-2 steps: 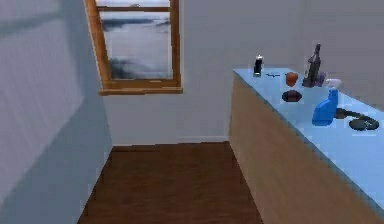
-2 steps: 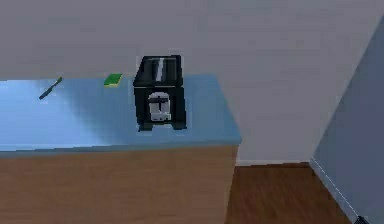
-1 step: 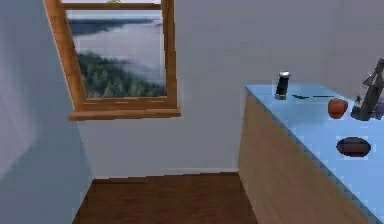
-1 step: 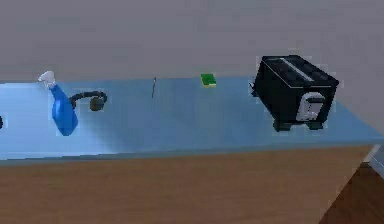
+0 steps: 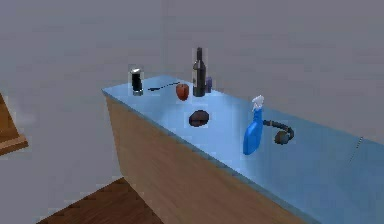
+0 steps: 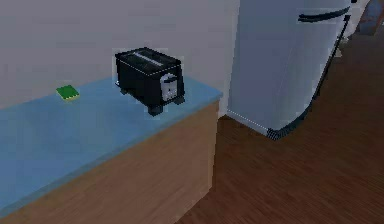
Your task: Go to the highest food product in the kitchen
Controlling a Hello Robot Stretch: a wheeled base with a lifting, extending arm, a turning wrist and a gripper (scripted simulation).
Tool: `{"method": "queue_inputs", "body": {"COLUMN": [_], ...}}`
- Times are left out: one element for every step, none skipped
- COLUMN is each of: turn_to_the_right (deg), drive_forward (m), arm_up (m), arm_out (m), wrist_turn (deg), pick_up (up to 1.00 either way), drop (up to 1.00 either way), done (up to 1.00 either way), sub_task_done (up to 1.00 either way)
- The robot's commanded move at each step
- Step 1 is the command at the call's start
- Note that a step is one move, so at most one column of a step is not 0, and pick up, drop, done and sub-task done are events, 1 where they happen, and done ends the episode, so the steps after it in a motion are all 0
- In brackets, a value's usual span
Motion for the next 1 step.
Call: {"method": "queue_inputs", "body": {"turn_to_the_right": [0.0], "drive_forward": [0.0], "arm_up": [0.0], "arm_out": [0.0], "wrist_turn": [0.0], "pick_up": [0.0], "drop": [0.0], "done": [1.0], "sub_task_done": [0.0]}}
